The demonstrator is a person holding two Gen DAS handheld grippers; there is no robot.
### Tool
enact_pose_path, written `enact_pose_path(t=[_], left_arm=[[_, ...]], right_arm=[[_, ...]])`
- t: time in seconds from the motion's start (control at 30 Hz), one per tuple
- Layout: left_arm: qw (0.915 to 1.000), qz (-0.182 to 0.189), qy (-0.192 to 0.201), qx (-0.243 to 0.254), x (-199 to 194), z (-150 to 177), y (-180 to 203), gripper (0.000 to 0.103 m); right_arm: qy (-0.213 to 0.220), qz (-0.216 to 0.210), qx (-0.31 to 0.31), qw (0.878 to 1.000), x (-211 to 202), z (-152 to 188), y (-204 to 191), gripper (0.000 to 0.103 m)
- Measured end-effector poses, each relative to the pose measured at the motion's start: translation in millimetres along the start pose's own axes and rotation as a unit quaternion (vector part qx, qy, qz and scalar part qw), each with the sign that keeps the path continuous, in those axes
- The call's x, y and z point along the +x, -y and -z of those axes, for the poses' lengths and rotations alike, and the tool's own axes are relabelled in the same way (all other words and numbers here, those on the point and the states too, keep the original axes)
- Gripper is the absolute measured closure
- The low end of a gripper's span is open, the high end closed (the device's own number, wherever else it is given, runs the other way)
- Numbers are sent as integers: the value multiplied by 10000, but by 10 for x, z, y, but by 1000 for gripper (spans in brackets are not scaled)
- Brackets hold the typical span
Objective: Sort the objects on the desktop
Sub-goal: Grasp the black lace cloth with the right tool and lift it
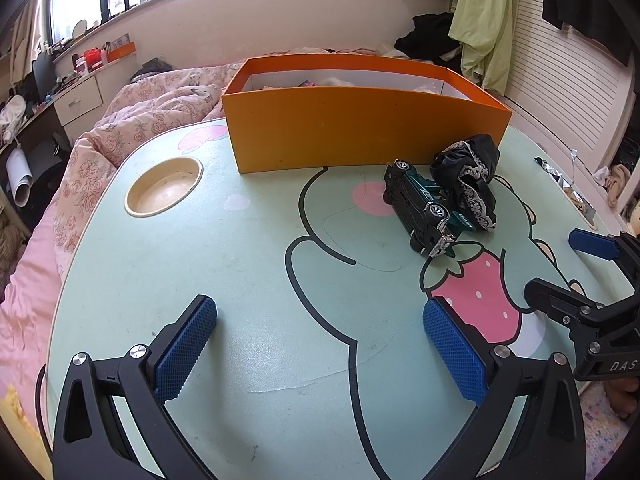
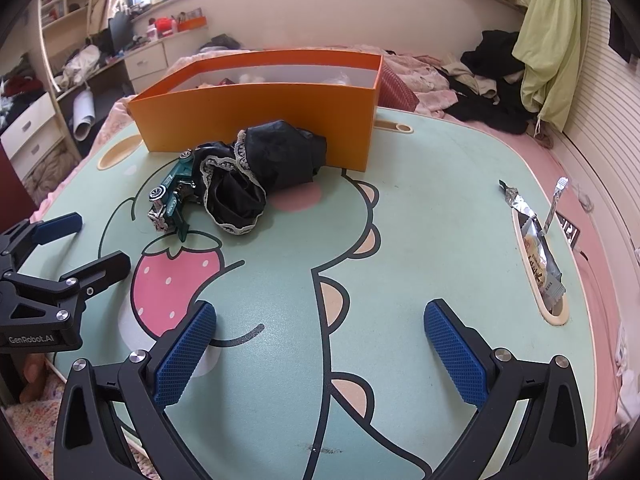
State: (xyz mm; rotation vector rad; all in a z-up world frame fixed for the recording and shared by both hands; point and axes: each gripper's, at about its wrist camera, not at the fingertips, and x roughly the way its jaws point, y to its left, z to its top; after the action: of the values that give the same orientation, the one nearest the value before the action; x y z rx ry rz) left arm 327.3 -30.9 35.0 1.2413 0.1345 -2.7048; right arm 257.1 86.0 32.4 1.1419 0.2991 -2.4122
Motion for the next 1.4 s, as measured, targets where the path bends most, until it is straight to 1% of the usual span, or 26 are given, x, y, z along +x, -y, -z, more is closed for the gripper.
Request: enact_pose_path(t=[0.2,0.27,0.3,0.4,0.47,0.57,0.63,0.67,0.7,0.73,0.77,0.83,0.93,1.0,1.07,1.1,1.13,1.17,1.2,1.23,1.27,1.3,1.33,1.4], left_arm=[[10000,-1,1,-1,-1,0,1,0],[10000,1,1,-10,0,-1,0,0],[10000,4,1,-15,-1,-2,-1,0],[10000,5,2,-14,-3,-3,-2,0],[10000,6,3,-17,-4,-4,-2,0],[10000,6,3,-16,-4,-3,-1,0],[10000,7,4,-16,-4,-3,0,0],[10000,6,4,-15,-4,-3,0,0],[10000,7,5,-15,-5,-3,1,0],[10000,7,4,-16,-4,-3,1,0],[10000,7,3,-16,-4,-3,1,0],[10000,7,4,-16,-5,-3,3,0],[10000,7,4,-18,-5,-2,3,0],[10000,8,4,-17,-5,-2,2,0],[10000,8,4,-17,-5,-2,3,0],[10000,7,5,-17,-5,-2,3,0],[10000,7,4,-17,-6,-2,4,0],[10000,7,4,-17,-5,-1,2,0],[10000,7,5,-17,-5,-1,2,0],[10000,7,5,-17,-5,-1,2,0],[10000,8,5,-17,-5,-1,1,0],[10000,8,5,-17,-5,-1,1,0],[10000,9,5,-17,-6,-1,1,0],[10000,8,5,-17,-6,-1,4,0]], right_arm=[[-6,69,42,10000,-2,-9,-8,0],[-24,18,32,10000,-6,-58,-35,2],[-2,-37,51,10000,-11,-105,-40,5],[240,-254,310,9989,-54,-318,-29,5],[340,-435,592,9967,-33,-524,-22,5],[248,-674,987,9925,91,-787,-41,5],[200,-687,1154,9907,189,-896,-85,6],[154,-653,1158,9910,236,-921,-116,8],[77,-617,1111,9919,290,-927,-147,20],[-13,-610,1042,9927,336,-916,-166,43],[-93,-622,977,9932,362,-881,-176,51],[-16,-701,946,9930,310,-783,-140,61],[78,-788,902,9928,131,-623,-31,66],[175,-737,816,9938,-23,-501,40,66],[290,-545,650,9960,-183,-347,111,66],[320,-428,560,9970,-227,-284,135,63],[330,-281,430,9981,-262,-211,155,57],[336,-158,314,9988,-279,-154,176,54],[366,-55,235,9990,-294,-103,191,45],[406,28,194,9990,-307,-60,189,33],[448,81,189,9988,-320,-28,189,28],[483,102,200,9986,-330,3,192,20],[479,84,192,9986,-319,31,182,17],[321,74,101,9994,-244,55,144,16]])
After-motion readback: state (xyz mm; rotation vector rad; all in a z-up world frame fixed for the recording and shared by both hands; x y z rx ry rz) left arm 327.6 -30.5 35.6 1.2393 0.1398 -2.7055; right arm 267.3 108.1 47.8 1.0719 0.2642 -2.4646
